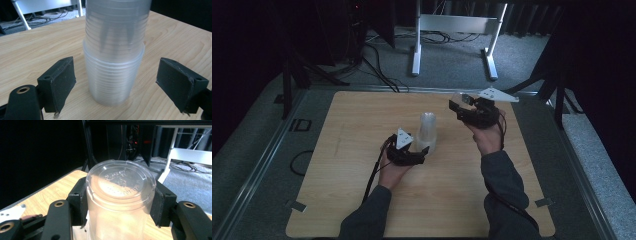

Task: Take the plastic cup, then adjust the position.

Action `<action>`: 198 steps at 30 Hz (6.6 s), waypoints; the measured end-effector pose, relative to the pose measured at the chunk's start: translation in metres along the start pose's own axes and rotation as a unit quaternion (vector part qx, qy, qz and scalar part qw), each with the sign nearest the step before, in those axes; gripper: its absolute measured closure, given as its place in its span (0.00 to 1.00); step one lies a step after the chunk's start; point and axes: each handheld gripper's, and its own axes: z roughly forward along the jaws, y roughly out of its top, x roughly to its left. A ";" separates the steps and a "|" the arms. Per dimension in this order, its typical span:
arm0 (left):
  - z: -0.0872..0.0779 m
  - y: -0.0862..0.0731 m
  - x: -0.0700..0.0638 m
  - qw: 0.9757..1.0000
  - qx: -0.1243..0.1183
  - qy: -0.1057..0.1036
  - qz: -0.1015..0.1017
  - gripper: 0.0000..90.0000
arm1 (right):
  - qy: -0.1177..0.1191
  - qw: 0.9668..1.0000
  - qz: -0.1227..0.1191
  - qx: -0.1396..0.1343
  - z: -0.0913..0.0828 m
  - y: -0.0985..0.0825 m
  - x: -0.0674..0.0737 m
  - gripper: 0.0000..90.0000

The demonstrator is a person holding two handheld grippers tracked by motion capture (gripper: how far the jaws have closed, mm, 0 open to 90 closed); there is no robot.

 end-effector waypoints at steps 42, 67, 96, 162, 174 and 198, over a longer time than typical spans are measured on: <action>-0.026 0.007 -0.025 0.998 -0.021 -0.050 0.018 0.27 | -0.003 0.996 0.045 0.076 0.001 -0.086 -0.004 0.46; -0.014 0.011 -0.034 0.996 -0.017 -0.080 0.022 0.34 | 0.019 0.991 0.107 0.076 0.000 -0.114 -0.004 0.46; 0.004 0.013 -0.049 0.995 -0.005 -0.086 0.044 0.32 | 0.047 0.985 0.152 0.069 0.000 -0.125 -0.005 0.46; 0.035 0.003 -0.067 0.994 -0.006 -0.098 0.044 0.28 | 0.116 0.957 0.261 0.044 -0.002 -0.132 -0.015 0.47; 0.034 0.003 -0.068 0.994 -0.008 -0.099 0.043 0.30 | 0.118 0.957 0.262 0.044 -0.001 -0.132 -0.015 0.46; 0.029 0.002 -0.060 0.993 -0.001 -0.108 0.053 0.31 | 0.132 0.968 0.200 0.068 -0.010 -0.132 -0.016 0.35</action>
